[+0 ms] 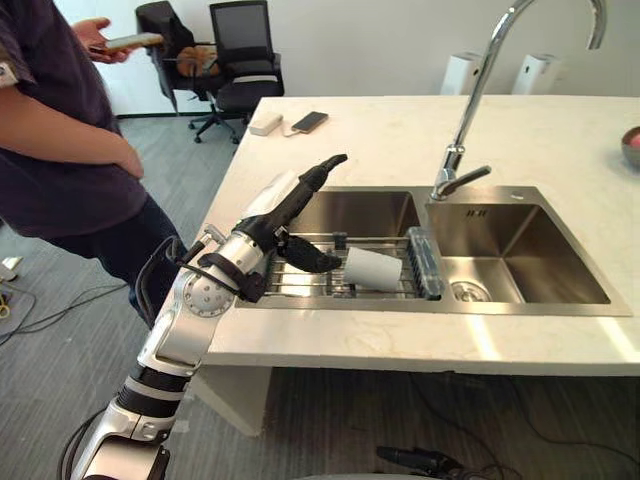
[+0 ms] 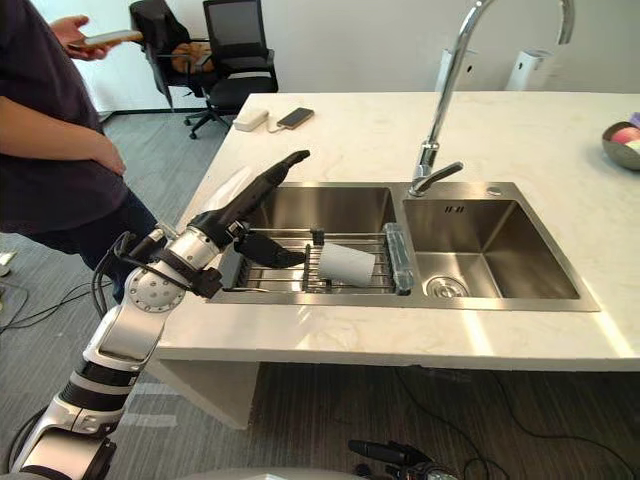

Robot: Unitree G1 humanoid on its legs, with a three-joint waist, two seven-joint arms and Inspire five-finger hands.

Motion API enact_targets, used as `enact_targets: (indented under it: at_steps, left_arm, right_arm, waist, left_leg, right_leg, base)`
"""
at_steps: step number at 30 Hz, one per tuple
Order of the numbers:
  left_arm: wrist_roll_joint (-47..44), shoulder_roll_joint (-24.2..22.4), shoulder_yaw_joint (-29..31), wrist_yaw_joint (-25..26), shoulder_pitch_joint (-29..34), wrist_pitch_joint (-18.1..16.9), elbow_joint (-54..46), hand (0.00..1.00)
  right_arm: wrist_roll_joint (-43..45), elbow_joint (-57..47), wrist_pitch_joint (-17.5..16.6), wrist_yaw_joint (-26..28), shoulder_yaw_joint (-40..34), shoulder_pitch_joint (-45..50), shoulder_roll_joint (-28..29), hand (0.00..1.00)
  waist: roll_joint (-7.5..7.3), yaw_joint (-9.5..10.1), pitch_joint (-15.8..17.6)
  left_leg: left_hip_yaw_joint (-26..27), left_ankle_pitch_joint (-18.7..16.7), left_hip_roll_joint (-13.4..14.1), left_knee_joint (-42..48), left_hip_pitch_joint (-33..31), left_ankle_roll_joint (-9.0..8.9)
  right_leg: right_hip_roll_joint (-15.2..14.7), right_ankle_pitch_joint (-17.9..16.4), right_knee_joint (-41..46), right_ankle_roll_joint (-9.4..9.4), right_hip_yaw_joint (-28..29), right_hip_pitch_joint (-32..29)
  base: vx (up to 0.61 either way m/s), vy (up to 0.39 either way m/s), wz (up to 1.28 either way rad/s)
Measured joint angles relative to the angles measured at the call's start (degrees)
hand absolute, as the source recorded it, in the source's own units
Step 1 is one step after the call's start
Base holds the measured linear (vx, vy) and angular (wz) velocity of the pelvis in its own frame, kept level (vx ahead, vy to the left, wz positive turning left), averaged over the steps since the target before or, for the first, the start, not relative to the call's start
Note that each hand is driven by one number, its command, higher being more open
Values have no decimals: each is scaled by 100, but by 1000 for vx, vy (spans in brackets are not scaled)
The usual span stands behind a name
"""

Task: Walk over to the sink, pick up the cup, carry it to the dishwasher, place the cup inside the dishwasher, then close the dishwasher door

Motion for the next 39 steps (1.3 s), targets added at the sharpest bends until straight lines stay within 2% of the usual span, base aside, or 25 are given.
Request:
enact_targets:
  at_steps: [4,6,10,12,23,32,39]
  left_arm:
    - [-1,79,-160,-71,-240,-153,61,100]
    - [-1,77,-188,-68,-366,-231,236,100]
    - [8,77,-407,-43,-592,-234,729,100]
    - [119,73,-485,79,-609,-244,942,100]
    - [946,-209,-907,618,-724,-473,1442,100]
    - [1258,-401,-1404,704,-907,-466,1855,100]
    - [1364,-566,-1533,714,-1056,-201,2158,100]
  right_arm:
    - [64,-68,19,-40,-45,30,13,100]
    - [76,-118,19,-47,-61,28,45,100]
    - [78,-161,18,-46,-113,30,60,100]
    - [79,-212,15,-46,-210,39,100,100]
    - [193,-286,15,-41,-268,64,119,100]
    - [207,-350,14,-34,-275,53,120,100]
    - [199,-399,13,-19,-276,48,117,100]
  waist:
    - [10,-58,-7]
    - [13,-149,-8]
    - [19,-230,-11]
    - [22,-310,-9]
    - [61,-431,15]
    - [109,-554,43]
    - [140,-619,61]
  left_leg:
    - [194,-40,10,0,39,-13]
    - [317,-56,6,-1,34,-14]
    - [479,-78,-7,-1,38,-10]
    - [559,-88,-16,0,30,-7]
    - [771,-136,-44,0,74,3]
    - [811,-147,-67,-1,83,18]
    - [892,-155,-82,-2,75,21]
  right_leg:
    - [31,6,45,1,184,-76]
    - [45,29,66,9,316,-160]
    - [55,67,69,13,476,-238]
    - [61,81,83,23,563,-297]
    - [77,86,156,33,779,-393]
    - [60,96,160,50,820,-408]
    - [60,112,166,72,894,-453]
  base:
    - [-24,-2,-26]
    - [-33,2,-28]
    - [-32,2,-24]
    - [-26,-1,-19]
    - [-28,-1,-10]
    - [-29,2,-3]
    - [-28,0,-5]
